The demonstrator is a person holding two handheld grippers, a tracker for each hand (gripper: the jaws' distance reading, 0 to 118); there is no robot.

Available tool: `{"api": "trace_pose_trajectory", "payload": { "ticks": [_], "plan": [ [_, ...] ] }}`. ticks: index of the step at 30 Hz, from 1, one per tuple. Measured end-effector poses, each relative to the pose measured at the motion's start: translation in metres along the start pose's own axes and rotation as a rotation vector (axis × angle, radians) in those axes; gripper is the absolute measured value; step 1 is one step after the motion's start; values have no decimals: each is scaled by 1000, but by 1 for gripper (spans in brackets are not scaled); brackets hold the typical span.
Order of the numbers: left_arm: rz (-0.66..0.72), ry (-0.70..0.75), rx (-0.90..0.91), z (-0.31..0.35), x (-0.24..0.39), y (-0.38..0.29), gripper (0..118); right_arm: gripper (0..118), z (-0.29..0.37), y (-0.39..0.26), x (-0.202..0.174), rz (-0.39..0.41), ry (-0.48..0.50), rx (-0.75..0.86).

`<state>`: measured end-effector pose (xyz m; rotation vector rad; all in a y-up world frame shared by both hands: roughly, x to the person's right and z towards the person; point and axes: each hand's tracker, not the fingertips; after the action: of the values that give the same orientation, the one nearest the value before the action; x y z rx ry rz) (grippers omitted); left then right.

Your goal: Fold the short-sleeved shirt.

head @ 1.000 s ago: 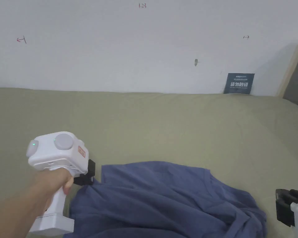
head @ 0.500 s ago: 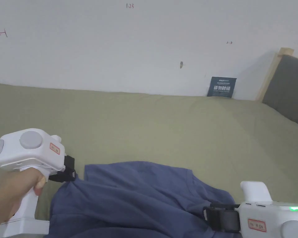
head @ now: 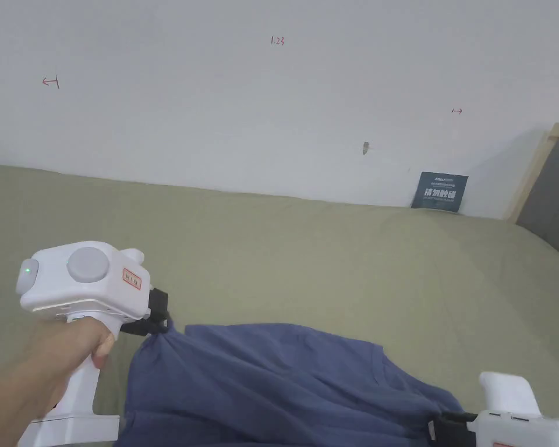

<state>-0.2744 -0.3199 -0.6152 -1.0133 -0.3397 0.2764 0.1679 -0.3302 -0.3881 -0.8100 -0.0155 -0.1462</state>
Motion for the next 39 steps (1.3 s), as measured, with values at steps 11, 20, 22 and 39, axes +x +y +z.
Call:
{"api": "trace_pose_trajectory", "payload": {
  "ticks": [11,20,22,39],
  "plan": [
    [-34,-67,333,130,22,30,4,20,36,78,-27,20,76,263],
    [-68,-39,544,219,22,75,4,20,60,165,-58,96,63,433],
    [-85,-31,583,233,24,84,4,20,63,186,-66,118,55,464],
    [-98,31,774,261,32,166,4,20,55,299,-98,96,46,663]
  ]
}}
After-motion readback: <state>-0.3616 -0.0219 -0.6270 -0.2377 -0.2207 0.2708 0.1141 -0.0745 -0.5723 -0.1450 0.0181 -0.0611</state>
